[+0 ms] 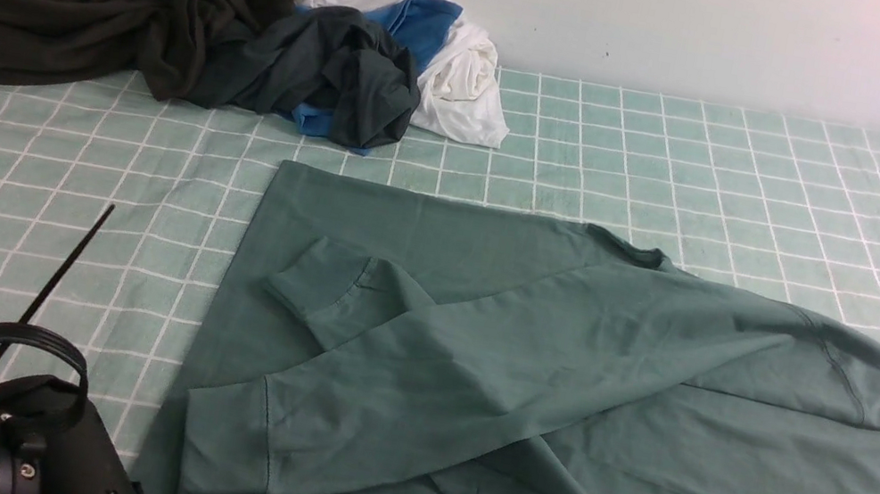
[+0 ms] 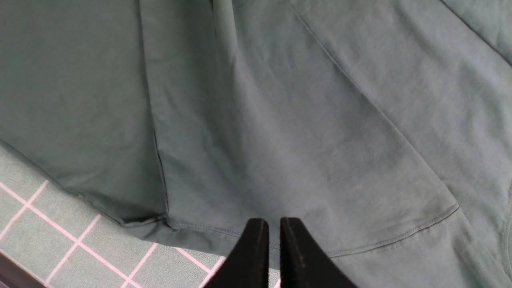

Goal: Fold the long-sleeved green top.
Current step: Use both arms simultaneously to clamp the lower edge of the clothing fabric, then use both arms to drag the lower edge of the fabric forward and fold it over the upper edge, then use the right arm to clamp the right edge of the fabric

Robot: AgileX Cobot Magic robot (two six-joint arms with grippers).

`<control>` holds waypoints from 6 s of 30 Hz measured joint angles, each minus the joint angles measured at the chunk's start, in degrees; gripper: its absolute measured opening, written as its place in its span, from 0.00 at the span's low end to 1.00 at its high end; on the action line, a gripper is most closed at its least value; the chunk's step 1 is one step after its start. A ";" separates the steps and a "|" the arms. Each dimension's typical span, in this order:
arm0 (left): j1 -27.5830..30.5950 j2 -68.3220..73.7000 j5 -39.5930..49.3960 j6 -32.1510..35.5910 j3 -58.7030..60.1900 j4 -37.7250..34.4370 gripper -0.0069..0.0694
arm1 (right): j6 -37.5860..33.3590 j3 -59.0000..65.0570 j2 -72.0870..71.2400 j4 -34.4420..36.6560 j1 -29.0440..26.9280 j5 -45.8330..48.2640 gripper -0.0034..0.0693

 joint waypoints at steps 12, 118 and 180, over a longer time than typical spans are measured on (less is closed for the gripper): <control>-0.02 -0.53 4.81 -6.37 -2.56 -1.67 0.10 | -5.12 0.00 0.00 0.00 0.00 1.64 0.13; 33.66 38.72 15.64 -24.95 -73.17 9.80 0.36 | -5.84 -51.73 70.72 11.02 -11.46 -11.79 0.65; 32.31 32.38 19.95 -15.65 -50.87 -5.23 0.09 | 4.80 -21.46 51.53 -0.45 -44.16 -20.87 0.09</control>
